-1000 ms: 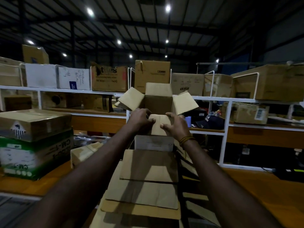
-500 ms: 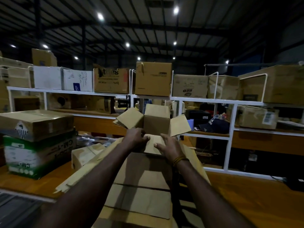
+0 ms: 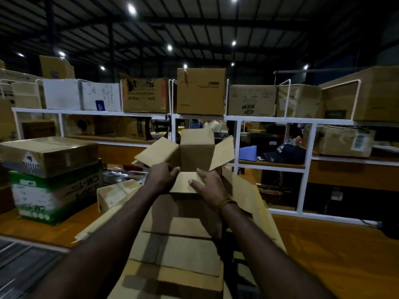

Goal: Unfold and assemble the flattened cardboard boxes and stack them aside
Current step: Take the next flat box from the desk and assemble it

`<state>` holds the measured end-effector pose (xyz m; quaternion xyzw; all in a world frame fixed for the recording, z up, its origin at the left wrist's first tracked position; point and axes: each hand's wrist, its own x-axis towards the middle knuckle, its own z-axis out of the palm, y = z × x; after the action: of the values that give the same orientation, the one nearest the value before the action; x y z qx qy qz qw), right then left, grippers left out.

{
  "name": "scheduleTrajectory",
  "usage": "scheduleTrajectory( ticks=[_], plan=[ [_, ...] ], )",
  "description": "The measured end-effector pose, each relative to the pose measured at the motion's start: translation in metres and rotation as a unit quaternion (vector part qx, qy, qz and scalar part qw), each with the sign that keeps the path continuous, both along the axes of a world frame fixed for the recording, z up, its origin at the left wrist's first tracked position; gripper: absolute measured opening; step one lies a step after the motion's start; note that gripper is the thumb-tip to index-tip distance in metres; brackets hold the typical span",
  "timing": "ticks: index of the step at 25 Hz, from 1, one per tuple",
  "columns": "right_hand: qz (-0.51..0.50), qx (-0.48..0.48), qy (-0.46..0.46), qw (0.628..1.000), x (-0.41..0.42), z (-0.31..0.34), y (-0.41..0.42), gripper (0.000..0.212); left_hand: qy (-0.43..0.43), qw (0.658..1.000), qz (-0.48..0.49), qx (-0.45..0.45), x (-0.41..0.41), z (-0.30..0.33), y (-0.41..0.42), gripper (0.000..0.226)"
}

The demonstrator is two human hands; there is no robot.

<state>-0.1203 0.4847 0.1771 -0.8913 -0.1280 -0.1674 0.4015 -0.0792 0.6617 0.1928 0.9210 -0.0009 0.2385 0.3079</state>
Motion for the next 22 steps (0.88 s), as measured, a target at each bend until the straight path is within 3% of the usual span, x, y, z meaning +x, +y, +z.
scheduleTrajectory(
  ticks=[4,9,14,17,22],
  plan=[
    [-0.042,0.065,-0.043,0.996,0.011,0.007,-0.007,0.054,-0.086,0.993,-0.011,0.078,0.012,0.022,-0.004,0.032],
    [-0.074,0.015,-0.03,0.997,0.025,-0.009,-0.009,0.051,-0.013,0.974,-0.015,0.225,0.026,0.006,-0.01,0.03],
    [-0.096,-0.036,-0.023,0.994,0.037,-0.025,0.009,0.047,0.022,0.96,-0.016,0.279,0.031,-0.02,0.013,0.03],
    [-0.218,-0.127,-0.109,0.962,0.038,-0.021,0.014,0.036,0.011,0.969,0.02,0.247,0.03,-0.011,0.02,0.035],
    [-0.341,-0.235,-0.222,0.883,0.044,-0.017,0.024,0.028,-0.073,0.947,0.062,0.306,0.039,-0.004,0.03,0.029]
  ],
)
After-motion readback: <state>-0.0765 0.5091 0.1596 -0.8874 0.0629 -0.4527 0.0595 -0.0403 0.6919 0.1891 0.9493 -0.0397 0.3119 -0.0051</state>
